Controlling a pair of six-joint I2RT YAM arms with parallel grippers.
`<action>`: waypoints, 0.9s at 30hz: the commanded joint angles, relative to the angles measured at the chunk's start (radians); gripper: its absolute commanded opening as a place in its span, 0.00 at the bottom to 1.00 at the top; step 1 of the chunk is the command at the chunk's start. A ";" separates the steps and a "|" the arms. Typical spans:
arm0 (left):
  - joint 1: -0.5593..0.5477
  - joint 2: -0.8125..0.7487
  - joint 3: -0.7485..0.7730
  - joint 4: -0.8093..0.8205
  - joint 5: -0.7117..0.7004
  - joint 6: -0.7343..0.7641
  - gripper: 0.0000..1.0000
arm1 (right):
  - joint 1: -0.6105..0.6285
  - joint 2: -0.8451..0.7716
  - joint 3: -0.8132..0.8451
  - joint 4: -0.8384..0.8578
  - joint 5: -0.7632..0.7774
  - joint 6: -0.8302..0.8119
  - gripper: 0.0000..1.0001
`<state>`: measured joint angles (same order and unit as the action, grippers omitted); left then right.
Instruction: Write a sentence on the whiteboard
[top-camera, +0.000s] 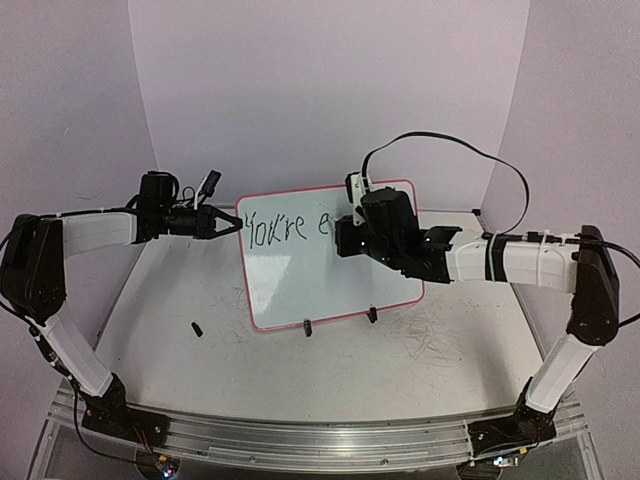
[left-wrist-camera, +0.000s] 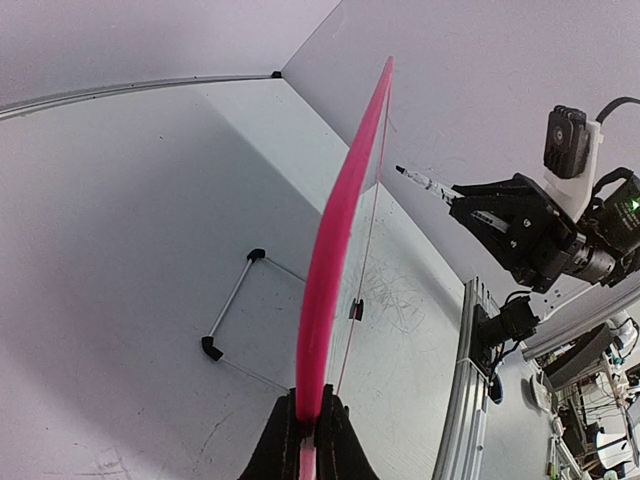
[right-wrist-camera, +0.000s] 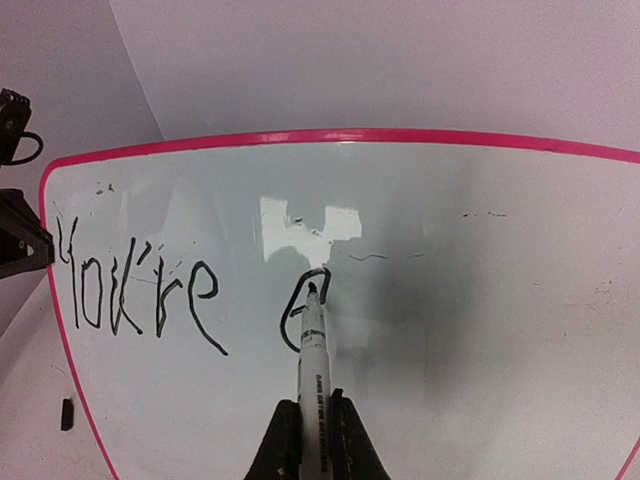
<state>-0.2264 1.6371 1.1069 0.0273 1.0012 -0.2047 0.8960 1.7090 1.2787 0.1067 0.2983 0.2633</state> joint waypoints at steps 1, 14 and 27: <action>-0.023 -0.017 0.035 -0.017 0.006 0.019 0.00 | -0.008 0.011 0.041 0.003 0.041 0.017 0.00; -0.023 -0.013 0.036 -0.017 0.008 0.019 0.00 | -0.011 0.038 0.061 -0.005 0.054 -0.001 0.00; -0.024 -0.012 0.036 -0.017 0.007 0.019 0.00 | -0.013 0.049 0.049 -0.017 0.072 0.007 0.00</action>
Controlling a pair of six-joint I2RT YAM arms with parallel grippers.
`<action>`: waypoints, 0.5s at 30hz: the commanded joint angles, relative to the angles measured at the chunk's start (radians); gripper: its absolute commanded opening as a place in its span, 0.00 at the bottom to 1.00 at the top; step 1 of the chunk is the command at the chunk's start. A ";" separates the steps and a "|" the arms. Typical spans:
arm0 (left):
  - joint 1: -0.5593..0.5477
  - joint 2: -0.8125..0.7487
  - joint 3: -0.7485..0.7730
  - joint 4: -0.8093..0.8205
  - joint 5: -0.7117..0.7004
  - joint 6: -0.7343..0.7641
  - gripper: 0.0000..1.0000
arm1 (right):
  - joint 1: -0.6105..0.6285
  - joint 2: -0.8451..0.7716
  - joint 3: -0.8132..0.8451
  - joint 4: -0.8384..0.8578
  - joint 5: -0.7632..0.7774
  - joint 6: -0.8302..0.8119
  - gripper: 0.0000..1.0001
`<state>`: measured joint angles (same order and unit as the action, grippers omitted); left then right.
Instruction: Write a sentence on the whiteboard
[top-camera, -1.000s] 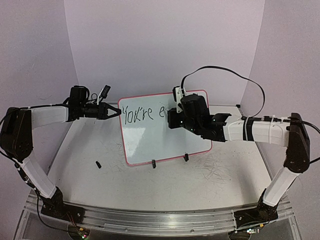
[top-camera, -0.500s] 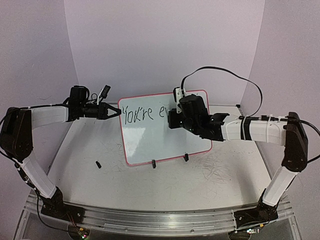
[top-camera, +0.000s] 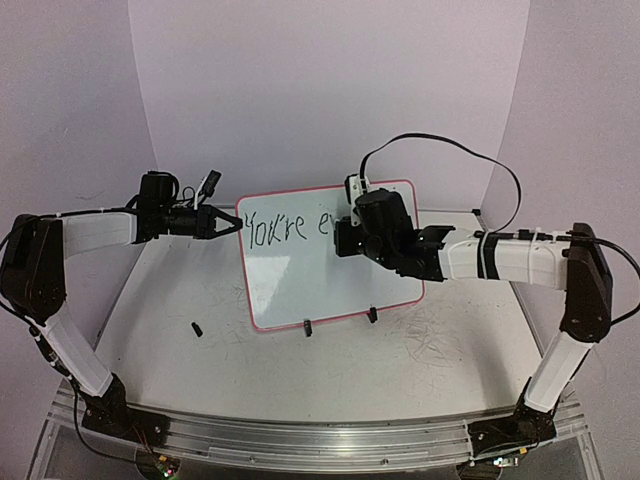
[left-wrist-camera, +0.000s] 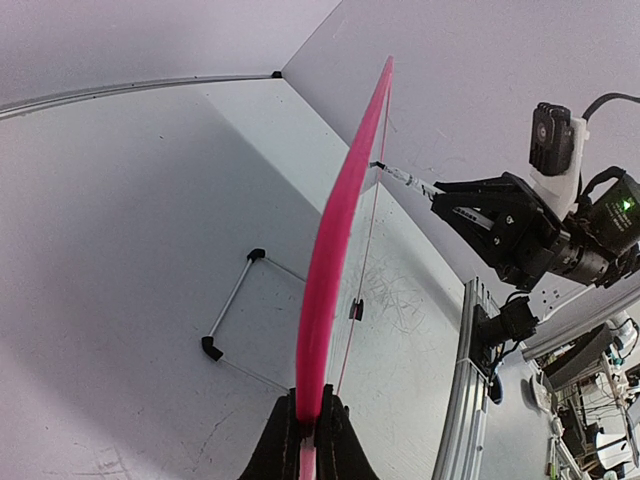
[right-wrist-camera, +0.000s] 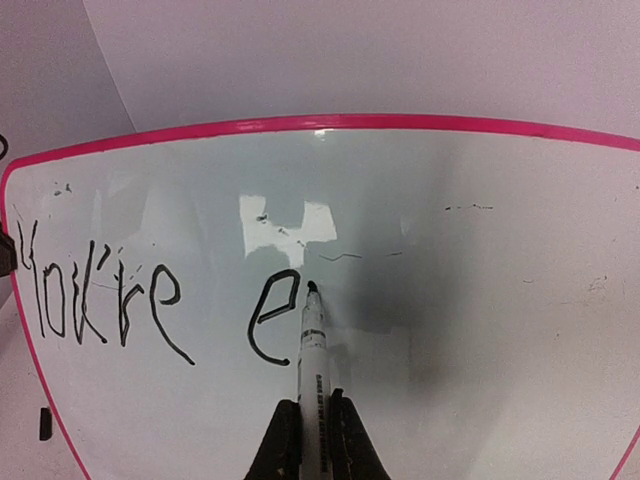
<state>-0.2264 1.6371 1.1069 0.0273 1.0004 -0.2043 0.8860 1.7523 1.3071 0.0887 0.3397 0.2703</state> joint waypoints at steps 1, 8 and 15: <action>-0.024 -0.012 0.035 -0.017 0.008 0.019 0.00 | -0.002 0.001 0.013 -0.002 0.027 0.004 0.00; -0.023 -0.010 0.036 -0.017 0.007 0.019 0.00 | 0.005 -0.025 -0.055 -0.010 0.000 0.045 0.00; -0.023 -0.006 0.036 -0.017 0.007 0.019 0.00 | 0.019 -0.040 -0.095 -0.012 -0.009 0.073 0.00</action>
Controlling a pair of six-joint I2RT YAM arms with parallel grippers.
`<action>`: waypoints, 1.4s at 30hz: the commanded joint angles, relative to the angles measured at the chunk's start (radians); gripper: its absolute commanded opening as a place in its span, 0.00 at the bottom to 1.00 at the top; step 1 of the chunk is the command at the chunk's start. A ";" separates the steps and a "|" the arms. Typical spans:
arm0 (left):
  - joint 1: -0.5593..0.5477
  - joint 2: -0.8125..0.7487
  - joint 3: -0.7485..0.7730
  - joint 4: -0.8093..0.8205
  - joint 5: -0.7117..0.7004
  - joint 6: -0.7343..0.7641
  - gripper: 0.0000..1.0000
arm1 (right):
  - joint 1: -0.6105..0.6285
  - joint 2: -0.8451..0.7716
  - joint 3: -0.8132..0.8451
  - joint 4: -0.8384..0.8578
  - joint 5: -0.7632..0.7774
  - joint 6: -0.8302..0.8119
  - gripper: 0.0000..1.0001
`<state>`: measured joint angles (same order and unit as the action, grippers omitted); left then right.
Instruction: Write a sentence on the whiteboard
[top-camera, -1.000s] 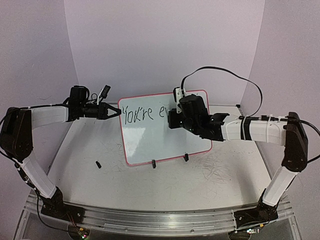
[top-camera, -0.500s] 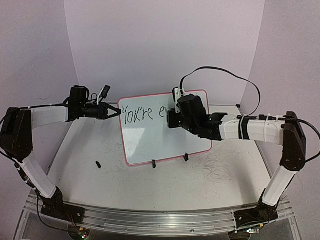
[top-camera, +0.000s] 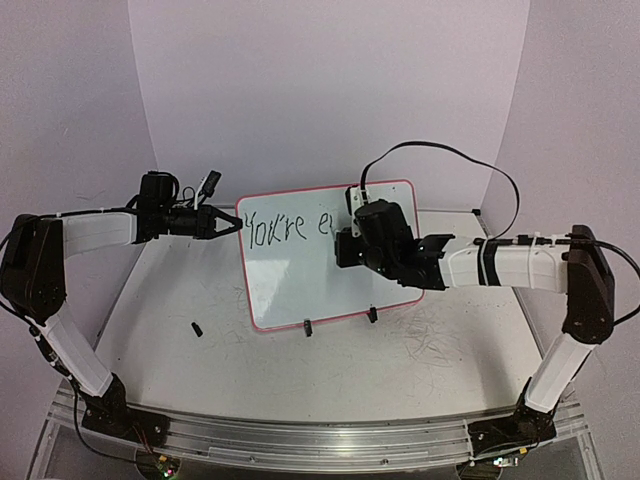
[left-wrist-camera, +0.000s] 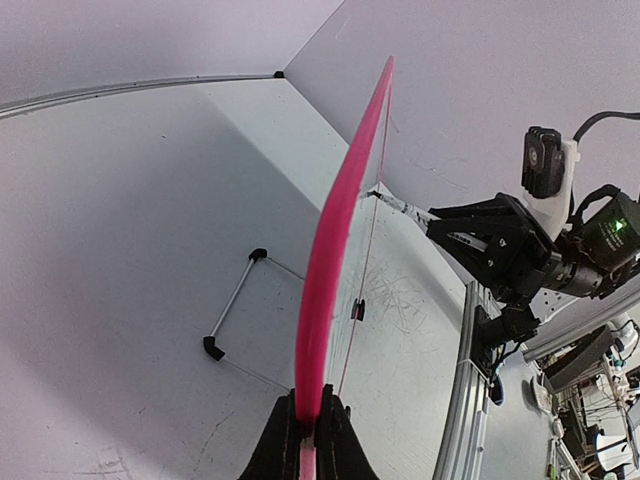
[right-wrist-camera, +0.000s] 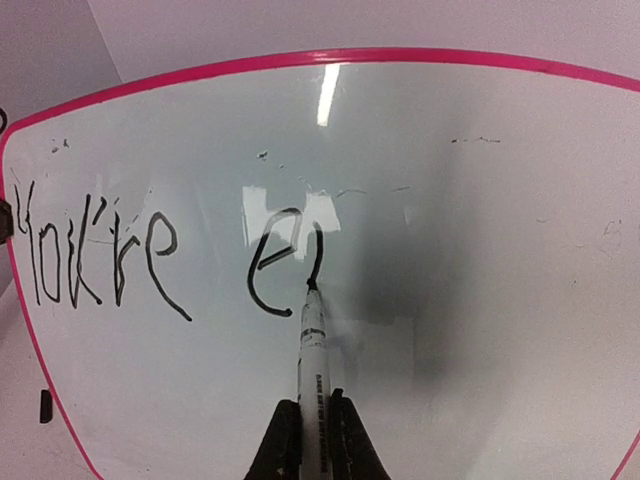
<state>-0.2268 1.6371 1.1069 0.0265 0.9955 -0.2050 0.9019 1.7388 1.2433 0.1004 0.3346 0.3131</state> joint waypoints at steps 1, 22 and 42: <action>-0.023 -0.006 0.036 -0.016 0.012 0.019 0.00 | 0.004 -0.027 -0.034 -0.024 -0.006 0.032 0.00; -0.024 -0.010 0.035 -0.016 0.013 0.019 0.00 | -0.006 0.018 0.061 -0.007 0.046 0.022 0.00; -0.025 -0.010 0.033 -0.016 0.014 0.020 0.00 | -0.025 0.007 0.060 -0.014 0.115 0.056 0.00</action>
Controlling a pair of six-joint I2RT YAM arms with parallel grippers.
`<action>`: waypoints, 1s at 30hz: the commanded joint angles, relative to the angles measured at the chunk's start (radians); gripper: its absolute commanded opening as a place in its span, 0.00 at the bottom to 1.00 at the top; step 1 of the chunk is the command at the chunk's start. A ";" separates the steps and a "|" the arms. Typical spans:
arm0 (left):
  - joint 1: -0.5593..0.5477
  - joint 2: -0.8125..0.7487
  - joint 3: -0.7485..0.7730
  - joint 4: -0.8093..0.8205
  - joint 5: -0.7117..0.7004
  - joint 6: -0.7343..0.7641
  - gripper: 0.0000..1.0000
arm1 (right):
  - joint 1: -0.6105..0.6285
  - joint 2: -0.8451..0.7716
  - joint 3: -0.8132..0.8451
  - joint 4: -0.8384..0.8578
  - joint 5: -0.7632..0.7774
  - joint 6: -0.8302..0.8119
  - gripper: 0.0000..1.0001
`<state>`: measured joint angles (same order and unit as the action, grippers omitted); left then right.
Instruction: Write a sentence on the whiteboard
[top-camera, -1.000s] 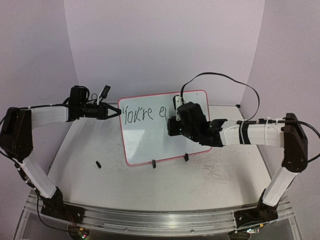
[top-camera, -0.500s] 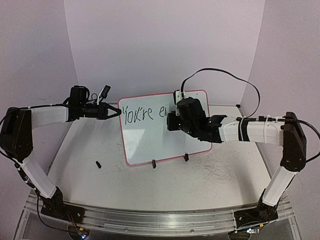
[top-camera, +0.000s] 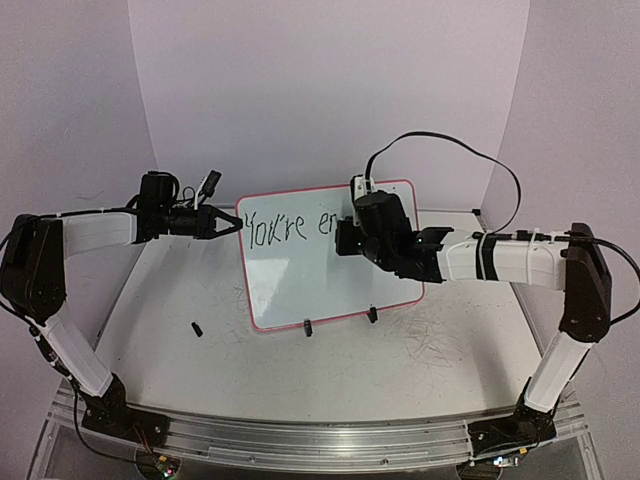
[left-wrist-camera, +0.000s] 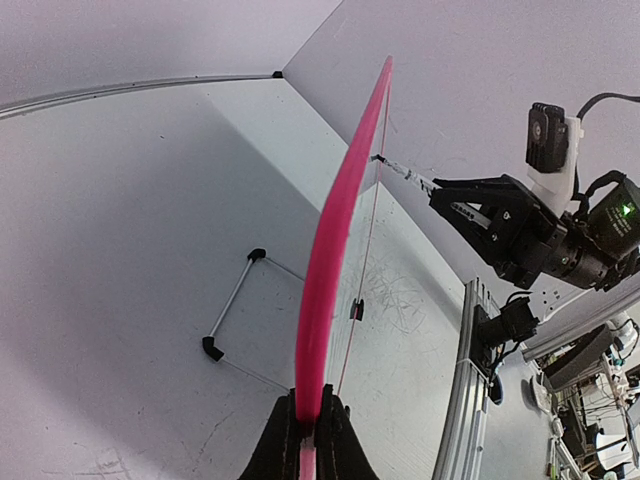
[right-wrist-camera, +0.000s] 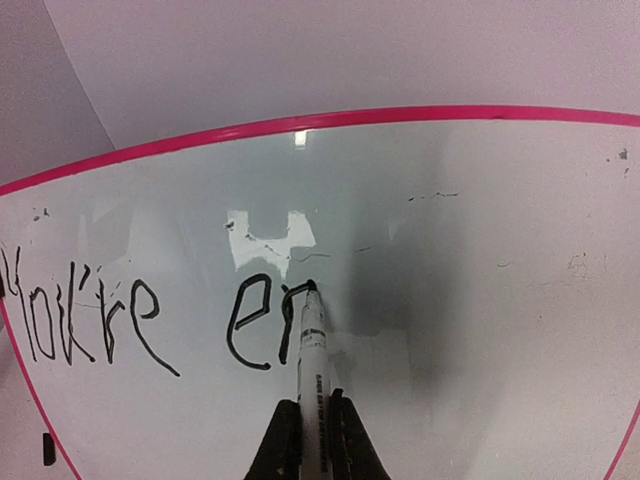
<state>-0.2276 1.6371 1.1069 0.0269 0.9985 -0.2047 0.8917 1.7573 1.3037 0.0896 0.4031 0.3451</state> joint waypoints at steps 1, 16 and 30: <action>-0.023 -0.012 0.033 -0.017 0.011 0.020 0.00 | -0.014 -0.014 -0.005 -0.006 0.040 0.025 0.00; -0.024 -0.016 0.034 -0.018 0.012 0.019 0.00 | -0.011 -0.059 -0.094 -0.043 -0.034 0.074 0.00; -0.025 -0.015 0.035 -0.017 0.010 0.019 0.00 | -0.005 -0.085 -0.094 -0.060 -0.059 0.067 0.00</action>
<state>-0.2279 1.6371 1.1069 0.0265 0.9968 -0.2047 0.8917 1.7072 1.2011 0.0818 0.3560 0.4164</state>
